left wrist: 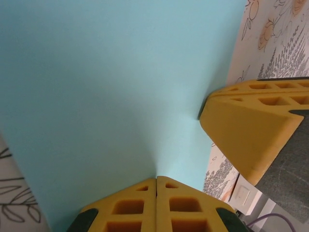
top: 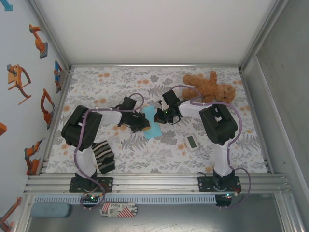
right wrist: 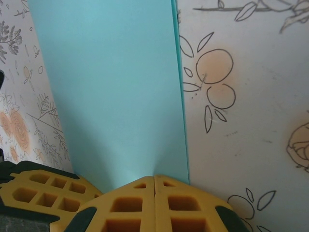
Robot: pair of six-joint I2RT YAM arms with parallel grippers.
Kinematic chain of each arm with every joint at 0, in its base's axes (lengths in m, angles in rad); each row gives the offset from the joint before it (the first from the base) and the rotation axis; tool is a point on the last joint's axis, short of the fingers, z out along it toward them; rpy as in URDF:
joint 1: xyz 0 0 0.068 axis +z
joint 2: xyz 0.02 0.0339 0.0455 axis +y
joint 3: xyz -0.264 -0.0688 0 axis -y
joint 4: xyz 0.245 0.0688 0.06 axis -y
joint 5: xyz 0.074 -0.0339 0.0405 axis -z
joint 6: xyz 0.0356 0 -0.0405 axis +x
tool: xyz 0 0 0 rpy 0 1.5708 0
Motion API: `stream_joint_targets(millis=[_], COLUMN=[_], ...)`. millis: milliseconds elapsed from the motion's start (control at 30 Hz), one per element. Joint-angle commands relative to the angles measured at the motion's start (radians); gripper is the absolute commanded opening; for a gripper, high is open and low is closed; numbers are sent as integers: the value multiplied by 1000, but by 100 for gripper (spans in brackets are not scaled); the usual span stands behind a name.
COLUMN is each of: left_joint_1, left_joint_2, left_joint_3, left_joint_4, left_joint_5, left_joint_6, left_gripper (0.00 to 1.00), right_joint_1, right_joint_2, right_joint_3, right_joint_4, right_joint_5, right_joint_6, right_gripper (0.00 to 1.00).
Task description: Fold a paper plane with a square sheet of paper (pick it up from the middle)
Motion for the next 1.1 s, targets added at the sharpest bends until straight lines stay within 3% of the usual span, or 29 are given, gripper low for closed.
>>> stream_joint_targets(millis=[0,233,367,500,733,1067], left_joint_1=[1,-5,-3,-3,-12,-55], left_joint_2=[-12,-163,-287,-349,-222,-68], left_joint_3=[-77,-220,-216,-172,-89,-66], left_joint_4=[-76,-98,-205,-169,4,3], left_joint_5=[-1,-11,-87,-121,-156,-151], left_joint_6=[38,20,55,32,-78,-48], left_gripper=[0,0,0,1,0,0], right_joint_1=[-3,-7,-9,-9,-9,-10], right_joint_2=[188,189,191,192,192,189], right_joint_3=[-92,-88,-86,-83,-71,-82], right_joint_4=[-208,-209,-210,-210,-212,-209], right_joint_5=[281,284,286,285,283,283], right_joint_6=[-12,-13,-13,-11,-9,-2], right_gripper=[1,1,1,1,1,1])
